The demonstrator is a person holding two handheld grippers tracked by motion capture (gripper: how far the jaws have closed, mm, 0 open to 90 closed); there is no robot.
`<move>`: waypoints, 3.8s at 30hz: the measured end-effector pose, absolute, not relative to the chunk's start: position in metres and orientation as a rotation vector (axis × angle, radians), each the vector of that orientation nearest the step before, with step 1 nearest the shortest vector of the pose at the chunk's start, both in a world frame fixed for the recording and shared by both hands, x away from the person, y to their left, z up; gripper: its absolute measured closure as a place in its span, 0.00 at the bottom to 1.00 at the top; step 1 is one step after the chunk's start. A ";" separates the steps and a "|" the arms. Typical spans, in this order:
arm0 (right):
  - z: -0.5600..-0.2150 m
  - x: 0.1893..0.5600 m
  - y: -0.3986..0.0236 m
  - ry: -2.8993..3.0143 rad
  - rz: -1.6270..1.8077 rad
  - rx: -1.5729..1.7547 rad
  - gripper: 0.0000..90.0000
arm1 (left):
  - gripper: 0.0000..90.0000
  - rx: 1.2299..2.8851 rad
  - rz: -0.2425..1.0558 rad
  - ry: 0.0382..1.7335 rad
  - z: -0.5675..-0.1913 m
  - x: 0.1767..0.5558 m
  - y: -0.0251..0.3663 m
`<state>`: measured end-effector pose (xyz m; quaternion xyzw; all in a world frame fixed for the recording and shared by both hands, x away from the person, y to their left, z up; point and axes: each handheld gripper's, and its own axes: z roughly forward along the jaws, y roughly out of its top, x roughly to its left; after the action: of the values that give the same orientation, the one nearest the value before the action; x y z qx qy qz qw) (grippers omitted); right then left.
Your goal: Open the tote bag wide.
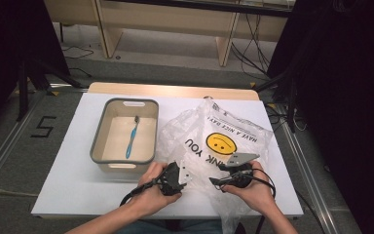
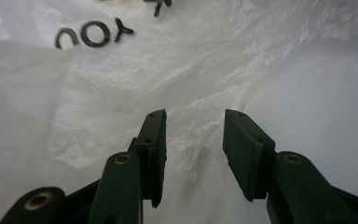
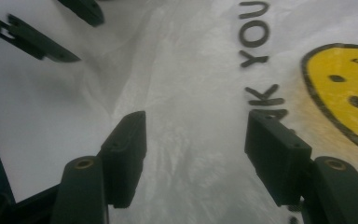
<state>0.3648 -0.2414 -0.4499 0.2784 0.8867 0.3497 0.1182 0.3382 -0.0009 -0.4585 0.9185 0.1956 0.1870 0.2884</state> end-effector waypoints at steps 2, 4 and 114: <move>-0.458 0.369 -0.230 2.651 0.957 0.773 0.45 | 0.68 2.458 0.493 0.513 -0.464 0.339 -0.005; -0.460 0.370 -0.227 2.668 0.942 0.758 0.45 | 0.69 2.449 0.472 0.522 -0.467 0.342 -0.007; -0.361 0.398 -0.250 1.820 1.270 0.985 1.00 | 0.49 2.263 0.530 0.597 -0.426 0.326 0.020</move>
<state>0.3982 -0.2498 -0.3607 0.3799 0.7025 0.4902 0.3491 0.3260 0.0200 -0.4256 0.8788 0.2320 0.2057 0.3627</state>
